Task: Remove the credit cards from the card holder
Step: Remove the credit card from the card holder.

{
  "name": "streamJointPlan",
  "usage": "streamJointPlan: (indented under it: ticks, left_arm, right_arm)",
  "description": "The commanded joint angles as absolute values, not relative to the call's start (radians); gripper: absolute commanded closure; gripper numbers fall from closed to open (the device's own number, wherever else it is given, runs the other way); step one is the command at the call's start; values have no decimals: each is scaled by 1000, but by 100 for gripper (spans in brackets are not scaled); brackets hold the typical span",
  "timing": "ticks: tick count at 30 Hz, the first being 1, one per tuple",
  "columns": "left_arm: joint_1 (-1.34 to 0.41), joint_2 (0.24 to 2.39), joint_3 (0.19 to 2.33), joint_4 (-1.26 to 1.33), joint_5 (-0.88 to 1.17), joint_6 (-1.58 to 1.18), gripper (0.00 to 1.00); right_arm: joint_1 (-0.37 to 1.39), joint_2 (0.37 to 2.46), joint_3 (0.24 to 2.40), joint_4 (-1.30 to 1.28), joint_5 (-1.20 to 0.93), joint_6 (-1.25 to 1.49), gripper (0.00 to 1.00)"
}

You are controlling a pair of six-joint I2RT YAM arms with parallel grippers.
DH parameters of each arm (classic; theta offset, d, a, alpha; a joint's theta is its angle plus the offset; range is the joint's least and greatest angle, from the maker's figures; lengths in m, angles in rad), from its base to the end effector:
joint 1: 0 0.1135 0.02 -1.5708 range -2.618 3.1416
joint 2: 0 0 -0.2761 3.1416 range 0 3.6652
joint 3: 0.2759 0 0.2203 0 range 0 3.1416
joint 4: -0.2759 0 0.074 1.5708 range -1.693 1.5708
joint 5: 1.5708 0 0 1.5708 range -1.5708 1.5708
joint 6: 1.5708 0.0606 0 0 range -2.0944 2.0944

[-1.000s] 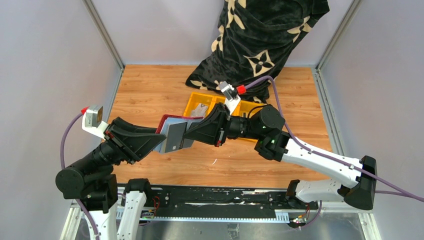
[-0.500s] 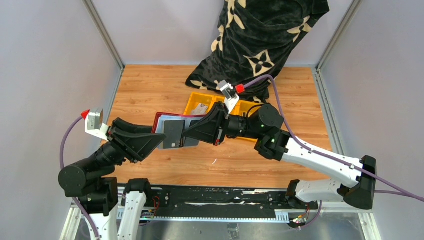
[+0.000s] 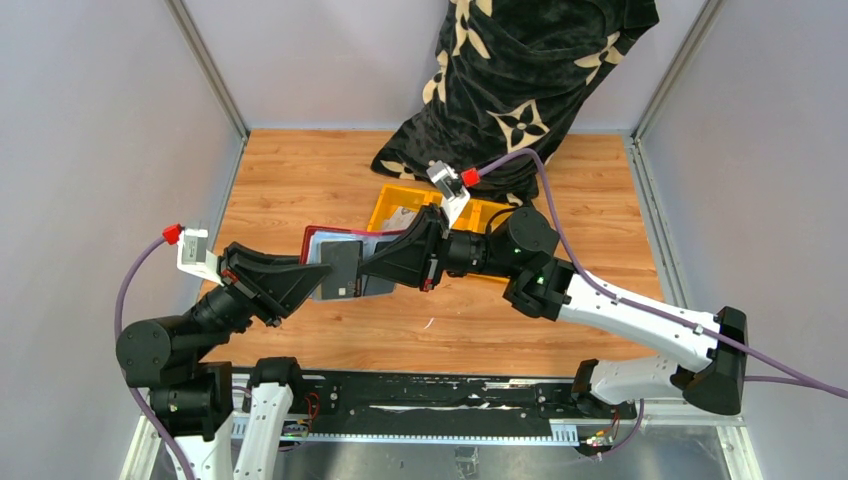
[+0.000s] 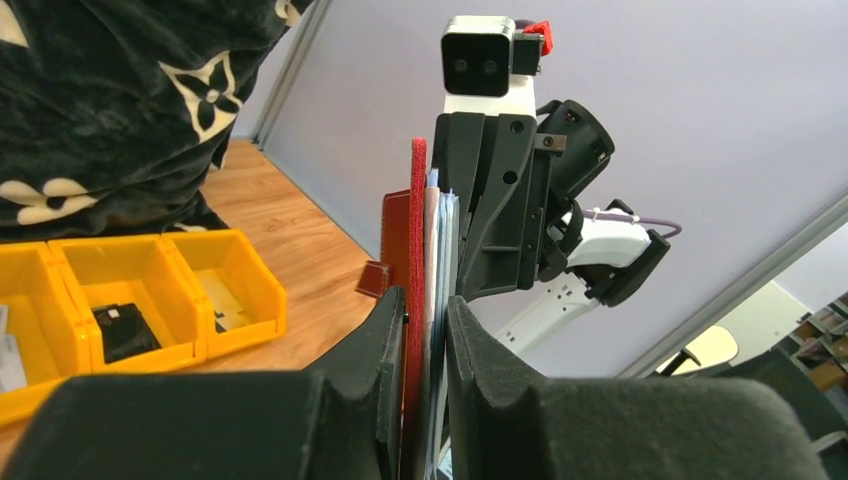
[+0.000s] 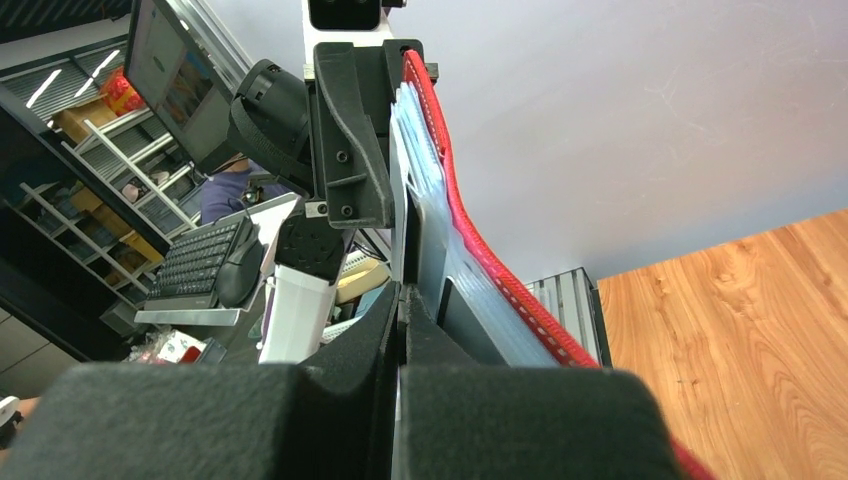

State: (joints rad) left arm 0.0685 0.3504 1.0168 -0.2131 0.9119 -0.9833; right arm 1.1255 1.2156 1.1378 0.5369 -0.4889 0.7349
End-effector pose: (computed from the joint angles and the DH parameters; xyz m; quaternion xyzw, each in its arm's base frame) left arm -0.0066 -0.0485 0.4351 0.0840 0.5991 -0.5456 0.5800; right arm 0.0838 0.2417 0.4722 -0.3010 0.4623 0.7371 0.3902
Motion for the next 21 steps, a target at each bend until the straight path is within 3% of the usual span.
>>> streamJointPlan:
  ticks: [1,21]
  left_arm:
    - [63,354,1034,-215,958,-1014,87]
    - [63,368,1065,-128,935,-1146,91]
  right_arm:
    - [1143,1184,1134,586,-481,719,100]
    - [1130,1139,994,743,-464,806,99]
